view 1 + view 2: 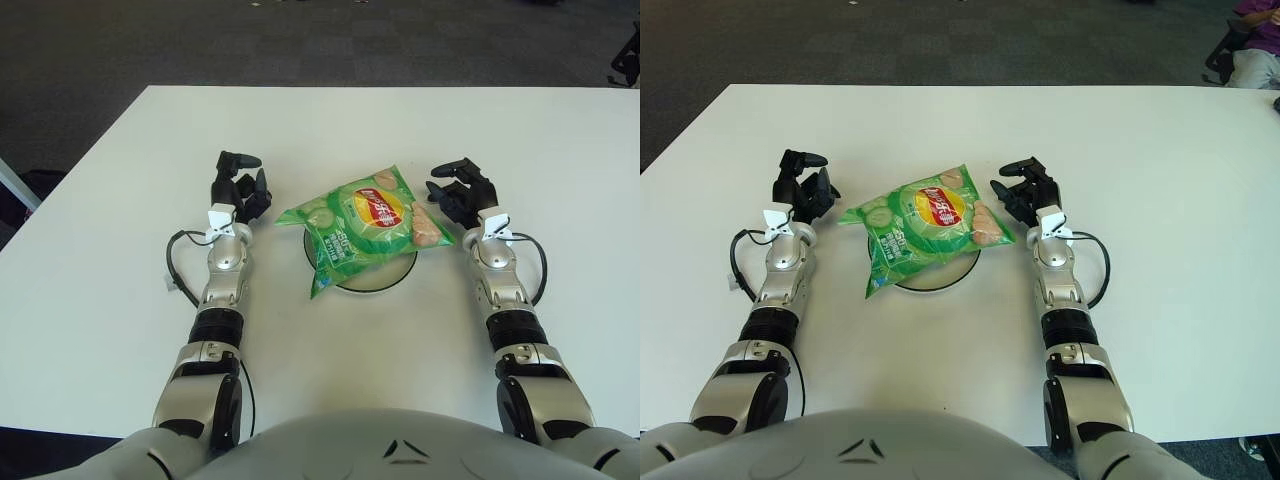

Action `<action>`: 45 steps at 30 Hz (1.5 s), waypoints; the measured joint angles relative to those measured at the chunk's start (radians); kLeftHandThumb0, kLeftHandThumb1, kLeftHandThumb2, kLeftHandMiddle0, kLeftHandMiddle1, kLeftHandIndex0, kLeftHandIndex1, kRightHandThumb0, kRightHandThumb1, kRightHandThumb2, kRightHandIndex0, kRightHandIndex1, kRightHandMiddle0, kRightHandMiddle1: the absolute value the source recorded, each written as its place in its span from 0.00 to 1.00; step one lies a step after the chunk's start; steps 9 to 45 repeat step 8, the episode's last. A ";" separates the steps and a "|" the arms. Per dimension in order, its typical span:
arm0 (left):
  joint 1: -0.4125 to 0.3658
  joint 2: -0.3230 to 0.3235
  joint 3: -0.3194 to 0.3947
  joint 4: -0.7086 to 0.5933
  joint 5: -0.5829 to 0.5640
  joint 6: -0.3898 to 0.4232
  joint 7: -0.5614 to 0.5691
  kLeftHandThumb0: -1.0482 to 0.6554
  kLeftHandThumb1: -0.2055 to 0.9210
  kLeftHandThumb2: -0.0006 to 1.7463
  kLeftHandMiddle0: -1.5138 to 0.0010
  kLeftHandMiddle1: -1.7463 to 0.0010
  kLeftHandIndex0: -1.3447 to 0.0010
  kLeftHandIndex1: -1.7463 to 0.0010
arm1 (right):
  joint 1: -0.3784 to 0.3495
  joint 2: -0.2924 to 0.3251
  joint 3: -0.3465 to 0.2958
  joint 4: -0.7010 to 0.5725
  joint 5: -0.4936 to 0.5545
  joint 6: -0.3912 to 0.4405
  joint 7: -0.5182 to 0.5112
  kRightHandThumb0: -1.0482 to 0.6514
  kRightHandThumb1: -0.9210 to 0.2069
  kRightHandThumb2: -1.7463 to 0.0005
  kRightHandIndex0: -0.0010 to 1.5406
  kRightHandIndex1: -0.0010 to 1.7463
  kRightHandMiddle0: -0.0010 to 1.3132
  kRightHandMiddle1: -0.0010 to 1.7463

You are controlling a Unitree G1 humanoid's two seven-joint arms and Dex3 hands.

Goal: Put the snack into the plate.

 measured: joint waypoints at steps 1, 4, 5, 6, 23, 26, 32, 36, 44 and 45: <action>0.000 0.001 0.000 -0.001 0.000 0.002 -0.001 0.40 0.82 0.45 0.42 0.00 0.76 0.00 | 0.000 0.001 -0.001 0.000 0.000 -0.002 -0.003 0.61 0.00 0.92 0.45 0.73 0.36 0.70; 0.000 0.003 0.000 -0.002 -0.001 0.007 -0.005 0.40 0.82 0.45 0.42 0.00 0.76 0.00 | 0.000 0.006 -0.007 0.000 0.000 -0.013 -0.014 0.61 0.00 0.92 0.45 0.73 0.36 0.70; 0.000 0.004 0.000 -0.002 -0.001 0.009 -0.007 0.40 0.82 0.45 0.42 0.00 0.76 0.00 | 0.000 0.008 -0.009 0.000 0.000 -0.016 -0.019 0.61 0.00 0.92 0.45 0.73 0.36 0.70; 0.000 0.005 0.000 -0.002 -0.001 0.010 -0.009 0.40 0.82 0.45 0.42 0.00 0.76 0.00 | 0.000 0.009 -0.011 0.000 0.000 -0.019 -0.023 0.61 0.00 0.92 0.45 0.73 0.36 0.70; 0.000 0.006 0.000 -0.002 -0.002 0.011 -0.011 0.40 0.82 0.45 0.42 0.00 0.76 0.00 | 0.000 0.012 -0.013 0.000 -0.001 -0.023 -0.035 0.61 0.00 0.91 0.45 0.73 0.36 0.70; 0.000 0.006 0.000 -0.002 -0.002 0.011 -0.011 0.40 0.82 0.45 0.42 0.00 0.76 0.00 | 0.000 0.012 -0.013 0.000 -0.001 -0.023 -0.035 0.61 0.00 0.91 0.45 0.73 0.36 0.70; 0.000 0.006 0.000 -0.002 -0.002 0.011 -0.011 0.40 0.82 0.45 0.42 0.00 0.76 0.00 | 0.000 0.012 -0.013 0.000 -0.001 -0.023 -0.035 0.61 0.00 0.91 0.45 0.73 0.36 0.70; 0.000 0.006 0.000 -0.002 -0.002 0.011 -0.011 0.40 0.82 0.45 0.42 0.00 0.76 0.00 | 0.000 0.012 -0.013 0.000 -0.001 -0.023 -0.035 0.61 0.00 0.91 0.45 0.73 0.36 0.70; 0.000 0.006 0.000 -0.002 -0.002 0.011 -0.011 0.40 0.82 0.45 0.42 0.00 0.76 0.00 | 0.000 0.012 -0.013 0.000 -0.001 -0.023 -0.035 0.61 0.00 0.91 0.45 0.73 0.36 0.70; 0.000 0.006 0.000 -0.002 -0.002 0.011 -0.011 0.40 0.82 0.45 0.42 0.00 0.76 0.00 | 0.000 0.012 -0.013 0.000 -0.001 -0.023 -0.035 0.61 0.00 0.91 0.45 0.73 0.36 0.70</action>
